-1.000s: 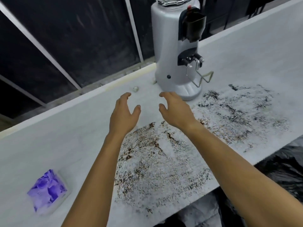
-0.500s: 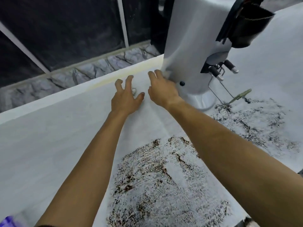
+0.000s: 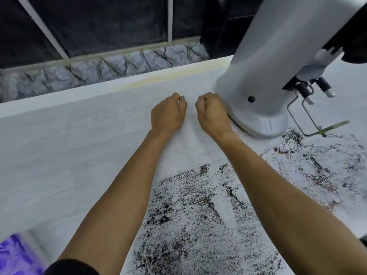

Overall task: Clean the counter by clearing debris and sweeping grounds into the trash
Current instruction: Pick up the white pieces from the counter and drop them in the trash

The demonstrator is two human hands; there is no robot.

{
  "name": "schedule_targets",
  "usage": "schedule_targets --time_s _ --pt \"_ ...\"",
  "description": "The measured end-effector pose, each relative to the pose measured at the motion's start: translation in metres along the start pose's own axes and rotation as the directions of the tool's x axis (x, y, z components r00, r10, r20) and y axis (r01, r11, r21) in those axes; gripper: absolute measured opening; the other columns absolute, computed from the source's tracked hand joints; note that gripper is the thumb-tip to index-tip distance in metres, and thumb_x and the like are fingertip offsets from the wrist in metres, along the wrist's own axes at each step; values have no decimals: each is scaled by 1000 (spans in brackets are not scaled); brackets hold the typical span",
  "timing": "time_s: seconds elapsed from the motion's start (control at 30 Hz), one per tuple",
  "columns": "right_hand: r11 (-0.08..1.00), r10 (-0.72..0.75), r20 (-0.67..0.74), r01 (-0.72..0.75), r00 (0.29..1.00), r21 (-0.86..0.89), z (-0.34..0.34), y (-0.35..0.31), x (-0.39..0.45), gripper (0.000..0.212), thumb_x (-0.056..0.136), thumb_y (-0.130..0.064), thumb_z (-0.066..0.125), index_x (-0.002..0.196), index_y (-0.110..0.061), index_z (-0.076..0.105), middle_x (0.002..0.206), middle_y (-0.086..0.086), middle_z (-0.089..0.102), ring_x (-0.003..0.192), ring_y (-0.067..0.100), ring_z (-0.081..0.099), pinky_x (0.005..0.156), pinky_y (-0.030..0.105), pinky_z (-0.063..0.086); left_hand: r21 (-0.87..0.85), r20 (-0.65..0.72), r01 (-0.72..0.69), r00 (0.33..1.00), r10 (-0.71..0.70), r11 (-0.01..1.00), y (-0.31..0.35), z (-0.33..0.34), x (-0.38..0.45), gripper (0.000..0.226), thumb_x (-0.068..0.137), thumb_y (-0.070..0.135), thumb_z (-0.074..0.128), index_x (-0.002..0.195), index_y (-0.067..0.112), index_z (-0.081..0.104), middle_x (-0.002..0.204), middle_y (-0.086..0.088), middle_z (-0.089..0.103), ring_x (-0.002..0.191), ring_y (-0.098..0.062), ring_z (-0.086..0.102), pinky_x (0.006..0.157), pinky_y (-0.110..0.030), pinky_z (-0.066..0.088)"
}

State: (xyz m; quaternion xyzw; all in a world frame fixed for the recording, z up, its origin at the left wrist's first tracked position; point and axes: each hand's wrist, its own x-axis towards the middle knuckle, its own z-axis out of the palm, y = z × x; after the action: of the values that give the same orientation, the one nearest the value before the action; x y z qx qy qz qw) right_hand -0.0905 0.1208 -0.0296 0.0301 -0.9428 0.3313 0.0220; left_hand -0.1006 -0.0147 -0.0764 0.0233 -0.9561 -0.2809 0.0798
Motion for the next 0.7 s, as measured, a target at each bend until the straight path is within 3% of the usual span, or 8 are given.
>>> schedule_targets --time_s 0.03,0.1,0.2,0.27,0.37,0.5,0.7 --pt "991 -7 -73 17 997 135 -6 -5 -12 36 100 -13 41 65 -18 38 67 -2 43 67 15 41 61 29 30 -131 56 38 998 -31 991 5 -8 -7 39 103 40 32 79 13 48 70 -3 56 66 -26 55 55 -37 38" --pt "962 3 -149 38 989 272 -20 -16 -41 34 101 -20 45 68 -17 41 65 -7 44 61 7 41 58 23 32 -378 103 82 994 -46 922 22 -29 -31 42 103 44 33 81 13 49 71 -5 59 66 -22 56 60 -40 44" --pt "926 23 -169 43 985 376 -42 -24 -87 22 102 -21 49 82 -14 53 69 -11 51 62 -1 48 58 10 34 -573 99 93 994 -44 815 54 -51 -79 33 104 40 39 86 19 57 75 3 63 57 -11 53 55 -29 42" --pt "912 32 -177 43 984 407 -57 -22 -119 18 102 -18 50 85 -13 54 69 -15 53 63 -4 51 58 7 34 -658 137 133 989 -57 741 76 -58 -111 32 104 41 38 88 21 58 78 3 62 52 -13 47 51 -28 39" --pt "906 44 -173 33 984 423 -76 -5 -164 19 103 -19 50 88 -9 57 74 -11 59 63 0 51 57 8 34 -692 190 165 981 -43 703 106 -58 -153 34 104 44 38 88 21 57 79 5 62 49 -13 46 48 -27 37" --pt "903 146 -197 -50 969 427 -103 34 -223 21 102 -24 54 87 -10 61 68 -8 54 58 4 46 55 14 33 -689 245 142 969 43 711 143 -47 -204 39 104 46 37 82 21 57 72 5 58 54 -7 47 55 -26 38" --pt "876 287 -223 -161 932 454 -147 90 -313 26 102 -27 53 84 -8 58 66 8 51 57 12 41 52 18 33 -683 334 114 927 170 721 205 -14 -272 43 104 47 35 82 17 58 67 2 54 52 -9 45 52 -27 37"
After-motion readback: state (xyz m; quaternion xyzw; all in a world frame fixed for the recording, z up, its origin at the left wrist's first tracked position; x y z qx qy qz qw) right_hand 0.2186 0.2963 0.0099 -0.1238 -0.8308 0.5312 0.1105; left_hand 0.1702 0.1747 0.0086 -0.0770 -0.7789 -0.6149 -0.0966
